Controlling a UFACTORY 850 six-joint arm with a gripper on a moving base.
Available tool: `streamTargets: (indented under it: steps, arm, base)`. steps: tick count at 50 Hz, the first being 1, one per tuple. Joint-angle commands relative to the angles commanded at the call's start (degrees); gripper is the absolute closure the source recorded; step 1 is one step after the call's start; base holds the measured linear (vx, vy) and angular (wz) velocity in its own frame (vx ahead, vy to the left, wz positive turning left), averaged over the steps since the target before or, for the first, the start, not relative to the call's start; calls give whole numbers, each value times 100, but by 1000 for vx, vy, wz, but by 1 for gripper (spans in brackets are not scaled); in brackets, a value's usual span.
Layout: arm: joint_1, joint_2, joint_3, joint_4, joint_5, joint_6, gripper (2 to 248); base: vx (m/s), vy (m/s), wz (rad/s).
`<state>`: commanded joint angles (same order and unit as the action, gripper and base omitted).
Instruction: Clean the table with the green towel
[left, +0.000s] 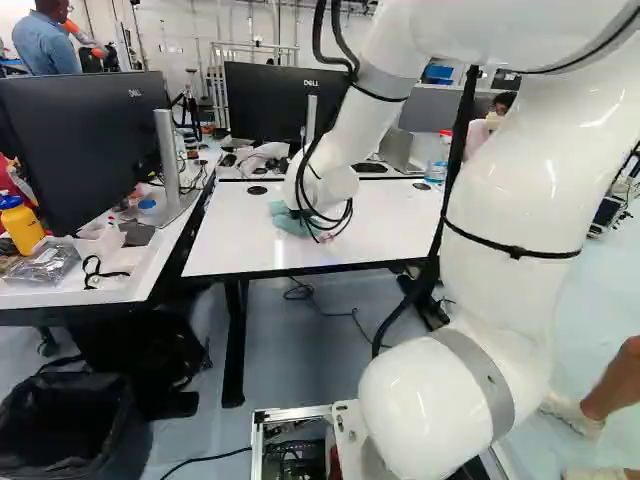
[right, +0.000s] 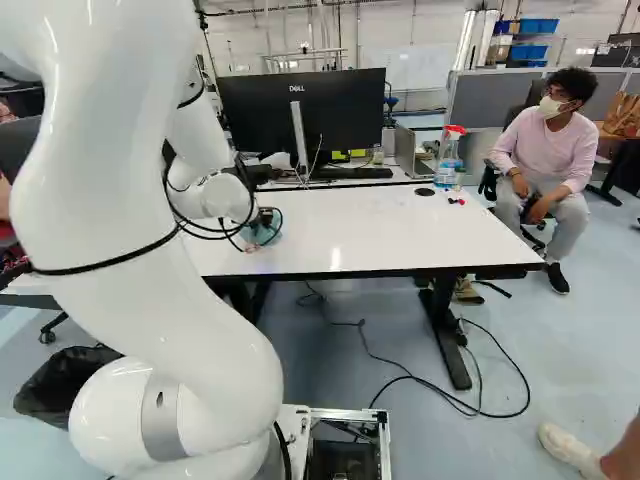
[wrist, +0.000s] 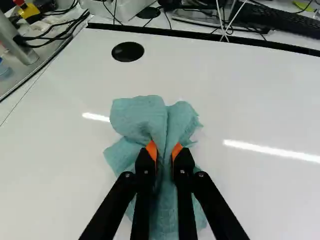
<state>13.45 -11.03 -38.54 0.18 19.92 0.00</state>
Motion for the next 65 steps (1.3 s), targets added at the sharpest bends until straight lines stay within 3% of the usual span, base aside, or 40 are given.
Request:
streamTargets:
  steps: [12,35,65]
  arm:
    - [3,-133,-157,0,0,0,199]
    - [3,210,-77,0,-35,0,199]
    - [2,727,27,0,-927,0,199]
  base:
    - [0,0,0]
    - [0,0,0]
    - [0,0,0]
